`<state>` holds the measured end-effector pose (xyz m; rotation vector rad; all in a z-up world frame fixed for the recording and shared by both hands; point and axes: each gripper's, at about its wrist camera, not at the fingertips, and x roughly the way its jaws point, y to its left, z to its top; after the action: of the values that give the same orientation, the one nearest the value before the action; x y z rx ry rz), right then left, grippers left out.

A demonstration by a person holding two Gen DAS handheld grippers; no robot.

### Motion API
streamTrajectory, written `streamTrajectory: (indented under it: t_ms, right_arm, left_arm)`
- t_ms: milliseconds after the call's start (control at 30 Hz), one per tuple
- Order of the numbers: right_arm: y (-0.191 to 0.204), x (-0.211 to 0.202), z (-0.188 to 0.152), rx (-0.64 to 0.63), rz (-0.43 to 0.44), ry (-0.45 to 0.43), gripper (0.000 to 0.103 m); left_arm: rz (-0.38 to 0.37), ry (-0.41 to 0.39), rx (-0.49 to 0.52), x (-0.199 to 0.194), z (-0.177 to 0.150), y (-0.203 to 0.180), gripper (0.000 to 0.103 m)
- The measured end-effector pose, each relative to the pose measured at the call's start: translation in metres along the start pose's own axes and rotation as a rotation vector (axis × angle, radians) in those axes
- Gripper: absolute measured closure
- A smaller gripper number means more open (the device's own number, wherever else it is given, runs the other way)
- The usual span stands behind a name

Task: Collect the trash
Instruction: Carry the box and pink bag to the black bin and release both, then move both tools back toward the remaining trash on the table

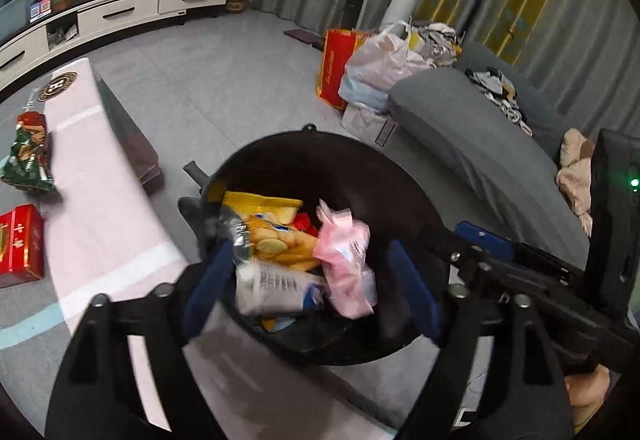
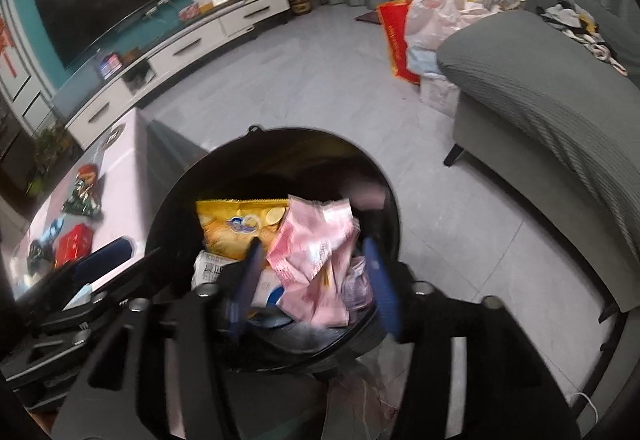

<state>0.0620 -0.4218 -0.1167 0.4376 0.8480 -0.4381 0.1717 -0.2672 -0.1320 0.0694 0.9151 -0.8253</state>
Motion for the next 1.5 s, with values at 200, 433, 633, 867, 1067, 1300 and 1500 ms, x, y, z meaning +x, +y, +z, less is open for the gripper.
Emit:
streamTrajectory:
  t_ms: [200,433,633,867,1067,1300,1500]
  right_arm:
    - [-0.003,-0.005,0.003,0.039,0.039,-0.025,0.048]
    - [0.019,-0.010,0.004,0.019,0.100,-0.047,0.043]
    - [0.048,-0.012,-0.001,-0.043,0.169,-0.058,0.042]
    - [0.115,-0.016,-0.015,-0.206,0.275,-0.051,0.042]
    - [0.181,-0.018,-0.038,-0.366,0.352,-0.032,0.042]
    - [0.246,-0.017,-0.066,-0.496,0.429,0.007,0.042]
    - [0.295,-0.007,-0.088,-0.541,0.547,0.108,0.042]
  left_arm:
    - [0.021,-0.062,-0.038,-0.031,-0.010,0.017,0.010]
    - [0.110,-0.089,-0.062,-0.070,-0.044,0.038,0.003]
    - [0.168,-0.109,-0.103,-0.117,-0.084,0.071,0.003]
    - [0.259,-0.146,-0.198,-0.175,-0.112,0.132,0.003]
    - [0.371,-0.198,-0.335,-0.232,-0.137,0.207,0.003]
    - [0.456,-0.311,-0.551,-0.288,-0.161,0.285,0.003]
    - [0.390,-0.363,-0.662,-0.300,-0.172,0.324,0.003]
